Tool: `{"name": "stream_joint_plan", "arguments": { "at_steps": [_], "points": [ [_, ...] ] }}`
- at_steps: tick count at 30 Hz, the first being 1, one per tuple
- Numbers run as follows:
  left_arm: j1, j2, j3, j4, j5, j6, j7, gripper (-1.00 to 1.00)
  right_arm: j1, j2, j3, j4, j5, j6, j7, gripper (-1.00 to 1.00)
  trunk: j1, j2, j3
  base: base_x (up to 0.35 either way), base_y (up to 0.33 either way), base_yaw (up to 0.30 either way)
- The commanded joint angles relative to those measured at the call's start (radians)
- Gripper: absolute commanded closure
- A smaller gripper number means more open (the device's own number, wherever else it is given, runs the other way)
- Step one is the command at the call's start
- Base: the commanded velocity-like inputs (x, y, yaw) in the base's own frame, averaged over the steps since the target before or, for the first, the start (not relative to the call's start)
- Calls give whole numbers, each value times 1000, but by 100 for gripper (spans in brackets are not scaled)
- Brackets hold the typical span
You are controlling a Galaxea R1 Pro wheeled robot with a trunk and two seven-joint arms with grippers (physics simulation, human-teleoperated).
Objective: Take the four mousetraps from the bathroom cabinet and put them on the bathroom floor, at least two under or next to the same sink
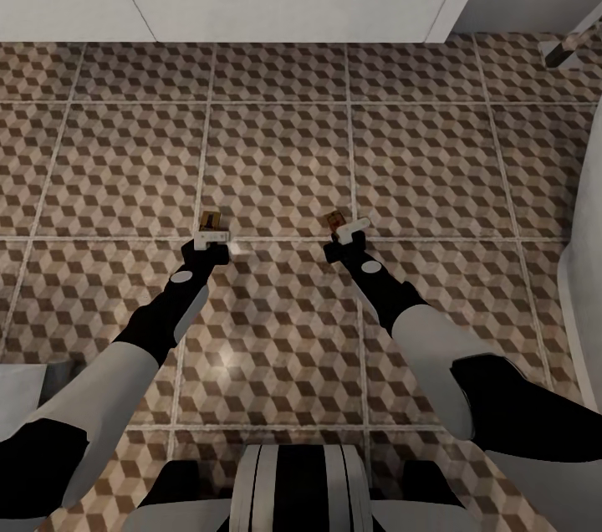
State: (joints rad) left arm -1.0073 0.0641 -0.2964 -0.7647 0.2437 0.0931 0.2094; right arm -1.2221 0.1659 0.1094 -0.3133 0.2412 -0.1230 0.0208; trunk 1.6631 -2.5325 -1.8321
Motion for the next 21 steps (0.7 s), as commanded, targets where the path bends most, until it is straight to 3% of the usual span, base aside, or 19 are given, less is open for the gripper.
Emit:
{"name": "stream_joint_plan", "arguments": {
  "at_steps": [1,5,8,10,13,21],
  "points": [
    [0,2,-8,-2,5,5,12,100,0,0,-3,-1,7,-3,4,100,0,0,0,0,0,0],
    [0,-3,-8,3,-5,10,30,100,0,2,0,-18,9,-5,-4,100,0,0,0,0,0,0],
    [1,-13,-8,-1,-13,7,122,100,0,4,1,-39,9,-6,-30,100,0,0,0,0,0,0],
    [1,-17,-8,-11,-17,4,218,100,0,5,1,-56,9,-6,-61,100,0,0,0,0,0,0],
    [1,-19,-9,-52,-18,5,282,100,0,7,0,-66,9,-6,-86,100,0,0,0,0,0,0],
    [21,-15,-10,-178,-20,5,311,100,0,9,-3,-70,8,-4,-98,100,0,0,0,0,0,0]
  ]
}}
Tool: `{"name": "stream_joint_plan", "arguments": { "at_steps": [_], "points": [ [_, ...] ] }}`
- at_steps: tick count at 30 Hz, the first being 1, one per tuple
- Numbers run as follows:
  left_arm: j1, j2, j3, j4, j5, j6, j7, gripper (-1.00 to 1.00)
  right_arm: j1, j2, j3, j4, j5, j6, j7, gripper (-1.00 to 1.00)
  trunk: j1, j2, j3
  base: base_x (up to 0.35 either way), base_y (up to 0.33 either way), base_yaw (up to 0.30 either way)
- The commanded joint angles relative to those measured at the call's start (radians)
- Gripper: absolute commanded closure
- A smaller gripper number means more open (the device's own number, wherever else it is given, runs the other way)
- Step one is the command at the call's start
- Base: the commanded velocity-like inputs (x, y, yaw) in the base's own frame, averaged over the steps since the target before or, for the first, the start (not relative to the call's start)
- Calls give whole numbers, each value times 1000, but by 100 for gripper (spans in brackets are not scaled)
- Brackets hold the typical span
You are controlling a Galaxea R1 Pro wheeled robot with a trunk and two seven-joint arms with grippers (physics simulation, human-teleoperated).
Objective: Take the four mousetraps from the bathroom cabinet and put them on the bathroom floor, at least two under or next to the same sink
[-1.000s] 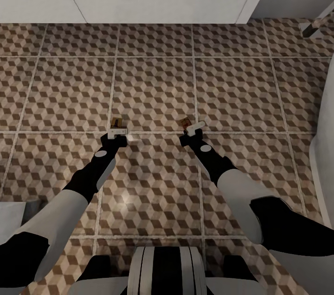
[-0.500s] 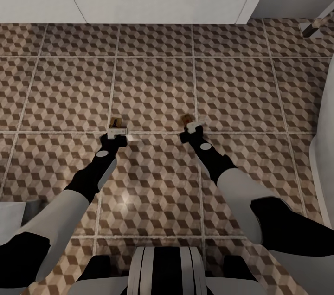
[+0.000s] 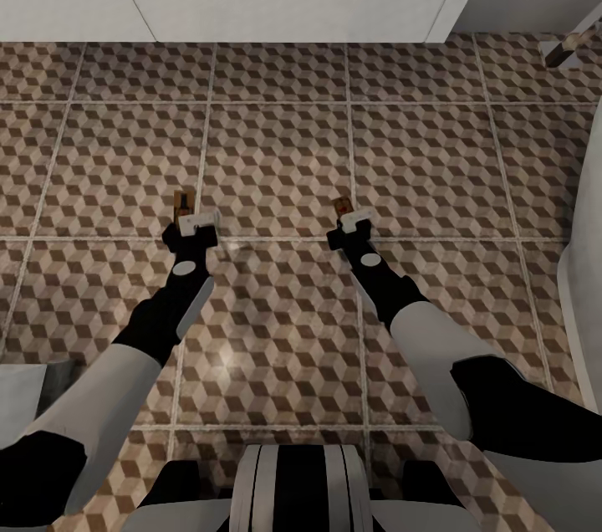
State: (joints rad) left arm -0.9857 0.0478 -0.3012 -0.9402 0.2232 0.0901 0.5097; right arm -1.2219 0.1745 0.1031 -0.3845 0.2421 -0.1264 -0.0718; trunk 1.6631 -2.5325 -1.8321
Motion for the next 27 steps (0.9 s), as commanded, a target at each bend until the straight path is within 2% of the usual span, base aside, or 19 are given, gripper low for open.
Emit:
{"name": "stream_joint_plan", "arguments": {
  "at_steps": [1,6,9,11,12,14,16,20,25,27],
  "points": [
    [1,2,-5,-5,1,8,10,100,-1,0,3,1,7,-1,-6,100,0,0,0,0,0,0],
    [5,1,-9,-12,-1,10,-5,100,-1,0,3,-1,8,9,-5,100,0,0,0,0,0,0],
    [5,-1,-8,3,1,27,-56,100,-2,-1,3,-17,7,38,-5,100,0,0,0,0,0,0],
    [2,-2,-7,22,1,80,-120,100,-4,0,3,-56,6,97,-3,100,0,0,0,0,0,0],
    [1,-3,-7,25,1,100,-133,100,-4,0,3,-70,6,116,-2,100,0,0,0,0,0,0],
    [-3,-4,-5,32,0,184,-167,100,-6,0,3,-128,5,192,-1,100,0,0,0,0,0,0],
    [-6,-7,-5,33,0,225,-178,100,-10,0,3,-158,5,243,-1,100,0,0,0,0,0,0],
    [-36,-22,-4,36,-2,267,-184,100,-23,0,3,-183,5,305,0,100,0,0,0,0,0,0],
    [-112,-31,-3,37,-13,387,-183,100,-73,0,3,-190,4,357,0,100,0,0,0,0,0,0],
    [-141,-32,-3,37,-15,412,-182,100,-81,0,3,-188,4,369,-1,100,0,0,0,0,0,0]
  ]
}}
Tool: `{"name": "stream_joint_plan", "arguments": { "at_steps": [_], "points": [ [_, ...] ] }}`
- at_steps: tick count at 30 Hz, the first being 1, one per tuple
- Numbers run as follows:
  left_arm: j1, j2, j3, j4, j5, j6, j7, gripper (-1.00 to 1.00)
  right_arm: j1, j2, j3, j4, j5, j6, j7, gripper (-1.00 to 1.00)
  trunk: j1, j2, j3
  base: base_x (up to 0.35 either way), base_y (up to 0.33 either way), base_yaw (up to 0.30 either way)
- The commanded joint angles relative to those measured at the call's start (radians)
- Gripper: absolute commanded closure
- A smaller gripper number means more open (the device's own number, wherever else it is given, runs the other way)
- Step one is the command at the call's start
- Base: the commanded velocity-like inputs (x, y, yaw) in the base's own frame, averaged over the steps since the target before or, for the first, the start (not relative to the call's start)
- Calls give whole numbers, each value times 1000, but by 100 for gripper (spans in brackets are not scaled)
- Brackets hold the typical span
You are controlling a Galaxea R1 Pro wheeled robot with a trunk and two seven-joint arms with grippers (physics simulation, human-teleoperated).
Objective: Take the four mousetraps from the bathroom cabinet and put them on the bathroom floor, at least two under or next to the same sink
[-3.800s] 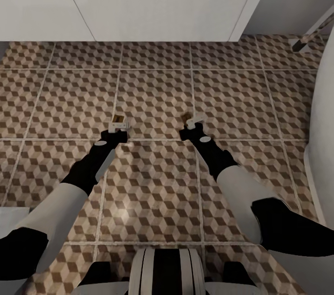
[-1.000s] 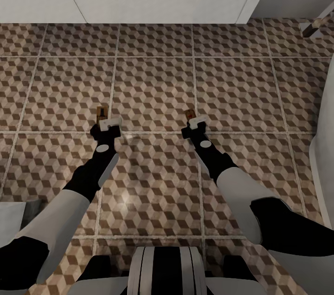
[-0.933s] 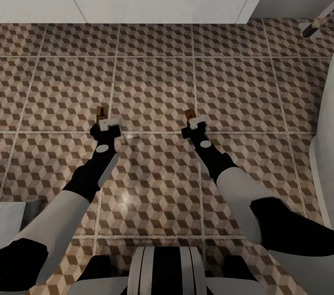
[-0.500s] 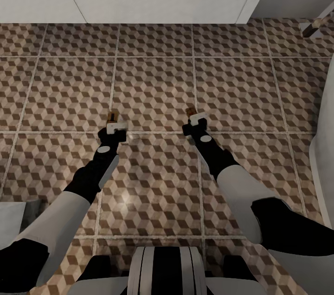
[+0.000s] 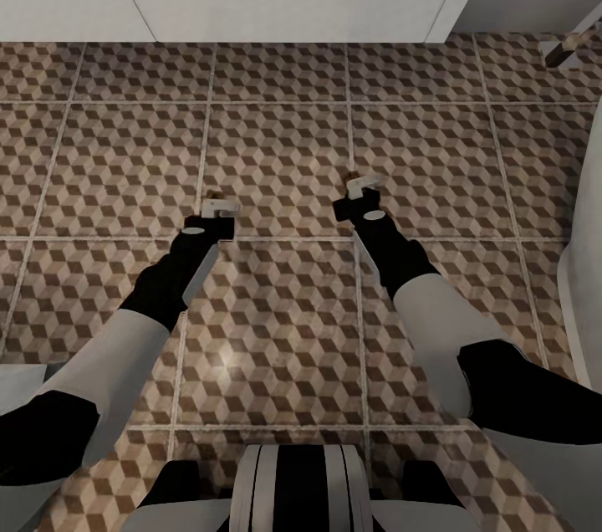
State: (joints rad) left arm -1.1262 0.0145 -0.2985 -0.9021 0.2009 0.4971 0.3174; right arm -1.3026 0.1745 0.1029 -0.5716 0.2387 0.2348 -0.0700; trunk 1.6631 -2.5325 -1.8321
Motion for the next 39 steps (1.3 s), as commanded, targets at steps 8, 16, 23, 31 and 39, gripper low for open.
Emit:
{"name": "stream_joint_plan", "arguments": {
  "at_steps": [8,16,23,31,39],
  "points": [
    [-121,-1,-4,43,4,77,13,100,-12,0,3,10,8,51,-6,100,0,0,-1,0,0,0],
    [-164,-11,-4,124,1,62,13,100,-13,0,4,19,8,96,-6,100,0,0,-1,0,0,0],
    [-166,-27,-5,218,1,-155,10,100,-14,0,5,85,7,20,0,100,0,0,-1,0,0,0],
    [-167,-44,-12,269,1,-310,8,100,-14,0,7,161,7,-119,1,100,0,0,-1,0,0,0],
    [-167,-63,-20,346,1,-439,5,100,-14,0,7,260,6,-244,3,100,0,0,-1,0,0,0]
  ]
}}
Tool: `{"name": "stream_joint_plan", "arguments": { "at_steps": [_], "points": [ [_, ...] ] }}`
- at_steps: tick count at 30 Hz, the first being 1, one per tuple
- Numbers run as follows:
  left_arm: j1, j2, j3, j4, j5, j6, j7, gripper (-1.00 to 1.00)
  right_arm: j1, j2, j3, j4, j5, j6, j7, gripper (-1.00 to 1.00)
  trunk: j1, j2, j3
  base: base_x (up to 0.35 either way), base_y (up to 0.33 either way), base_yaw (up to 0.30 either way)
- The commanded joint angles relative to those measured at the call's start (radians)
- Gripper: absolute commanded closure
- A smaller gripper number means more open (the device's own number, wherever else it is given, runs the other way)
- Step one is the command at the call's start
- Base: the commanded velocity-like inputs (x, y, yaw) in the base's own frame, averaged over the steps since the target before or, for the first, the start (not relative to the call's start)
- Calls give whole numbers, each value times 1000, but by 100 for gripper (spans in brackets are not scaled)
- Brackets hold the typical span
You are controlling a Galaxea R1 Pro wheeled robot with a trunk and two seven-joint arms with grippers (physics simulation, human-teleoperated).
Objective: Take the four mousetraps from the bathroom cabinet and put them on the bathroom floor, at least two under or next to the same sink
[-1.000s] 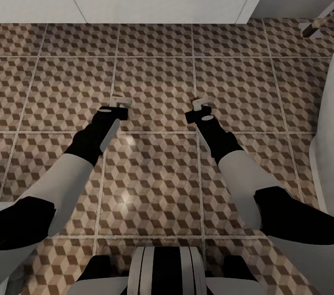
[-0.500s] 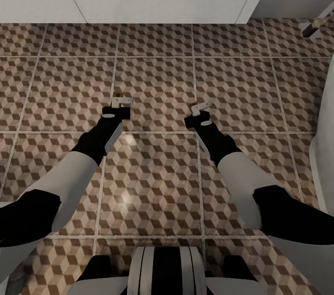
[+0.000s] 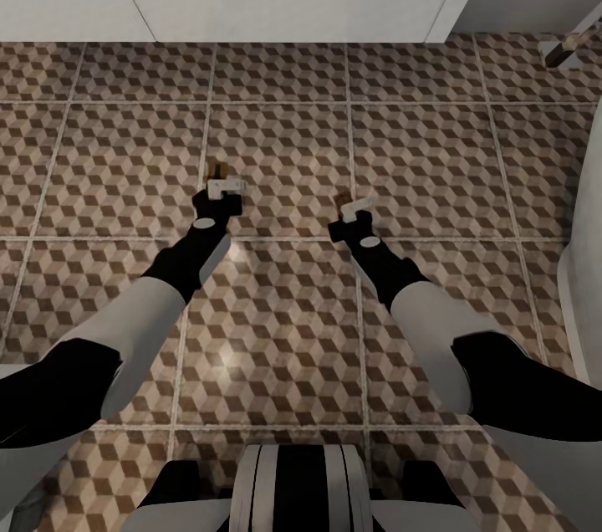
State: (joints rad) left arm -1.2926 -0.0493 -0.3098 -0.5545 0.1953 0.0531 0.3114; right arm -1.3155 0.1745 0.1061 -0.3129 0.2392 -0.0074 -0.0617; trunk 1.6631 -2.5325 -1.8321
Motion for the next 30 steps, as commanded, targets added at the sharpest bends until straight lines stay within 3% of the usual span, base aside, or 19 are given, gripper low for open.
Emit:
{"name": "stream_joint_plan", "arguments": {
  "at_steps": [1,12,19,30],
  "points": [
    [-1,1,-9,5,7,-12,10,100,-1,0,3,5,6,-11,-3,100,0,0,0,0,0,0],
    [4,-1,-10,92,8,-72,7,100,-1,0,1,23,3,-62,15,100,0,0,0,0,0,0],
    [4,-14,-11,187,9,-153,6,100,-1,0,0,34,3,-71,16,100,0,0,0,0,0,0],
    [5,-21,-11,235,9,-169,6,100,0,0,1,38,3,-84,16,100,0,0,0,0,0,0]
  ]
}}
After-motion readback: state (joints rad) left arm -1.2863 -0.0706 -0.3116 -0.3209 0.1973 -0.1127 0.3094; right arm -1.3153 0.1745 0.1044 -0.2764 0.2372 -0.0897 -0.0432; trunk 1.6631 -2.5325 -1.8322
